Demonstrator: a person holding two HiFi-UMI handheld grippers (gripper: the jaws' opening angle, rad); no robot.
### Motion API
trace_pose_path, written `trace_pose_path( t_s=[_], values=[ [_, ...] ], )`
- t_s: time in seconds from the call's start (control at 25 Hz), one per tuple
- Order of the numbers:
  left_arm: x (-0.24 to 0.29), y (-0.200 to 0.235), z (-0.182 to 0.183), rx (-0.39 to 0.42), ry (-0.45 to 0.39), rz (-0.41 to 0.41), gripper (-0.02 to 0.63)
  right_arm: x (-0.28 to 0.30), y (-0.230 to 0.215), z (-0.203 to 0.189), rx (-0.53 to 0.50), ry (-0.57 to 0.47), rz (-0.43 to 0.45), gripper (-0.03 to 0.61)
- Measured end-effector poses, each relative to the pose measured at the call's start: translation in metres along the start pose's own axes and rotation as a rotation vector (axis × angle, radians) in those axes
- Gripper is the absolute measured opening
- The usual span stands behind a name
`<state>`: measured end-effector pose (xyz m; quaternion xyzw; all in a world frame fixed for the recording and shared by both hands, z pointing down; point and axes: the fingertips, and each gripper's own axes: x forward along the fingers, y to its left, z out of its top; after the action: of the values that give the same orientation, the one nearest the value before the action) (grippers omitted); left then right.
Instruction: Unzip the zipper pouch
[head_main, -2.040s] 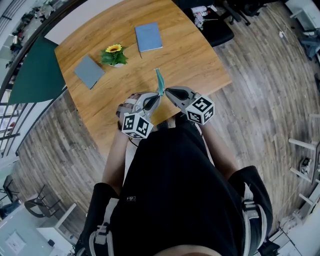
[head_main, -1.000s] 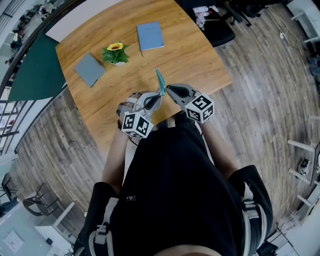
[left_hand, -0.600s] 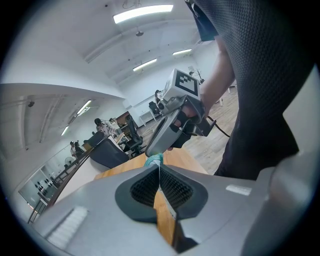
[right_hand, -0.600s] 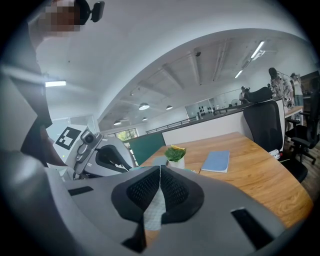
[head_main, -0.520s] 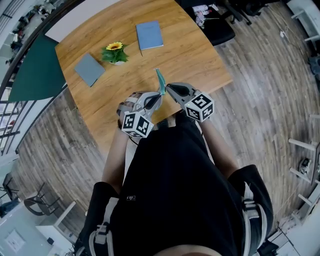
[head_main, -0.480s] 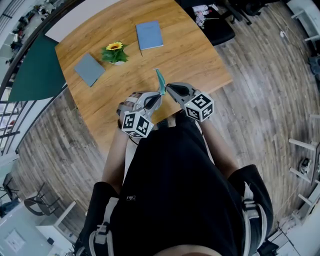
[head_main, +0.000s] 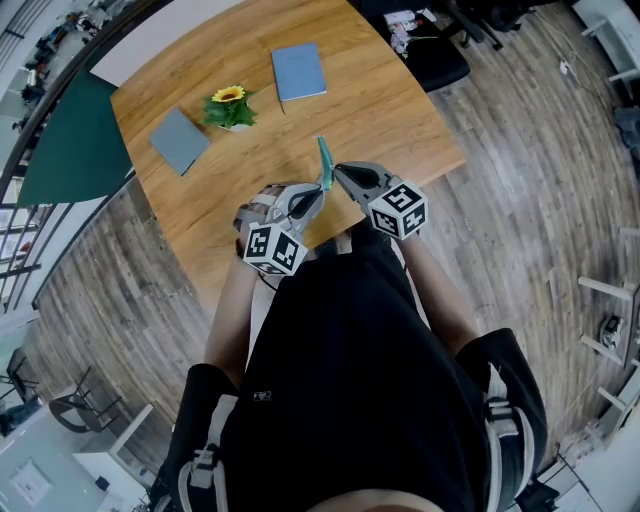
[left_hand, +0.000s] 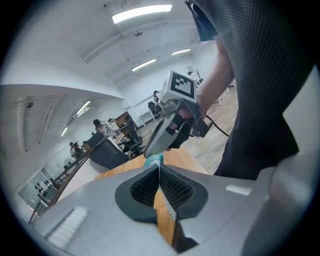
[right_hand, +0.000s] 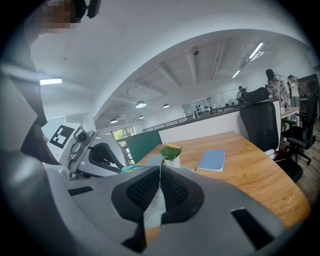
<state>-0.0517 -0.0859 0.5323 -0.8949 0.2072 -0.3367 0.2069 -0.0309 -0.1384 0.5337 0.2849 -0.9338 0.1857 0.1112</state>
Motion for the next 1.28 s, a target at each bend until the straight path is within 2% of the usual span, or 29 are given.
trace_pose_path(
  t_s=[1.28],
  values=[
    [0.002,-0.008,0.011,0.001,-0.027,-0.032,0.008,-0.006,-0.024,-0.005,-0.005,0.028,-0.095,0.009]
  ],
)
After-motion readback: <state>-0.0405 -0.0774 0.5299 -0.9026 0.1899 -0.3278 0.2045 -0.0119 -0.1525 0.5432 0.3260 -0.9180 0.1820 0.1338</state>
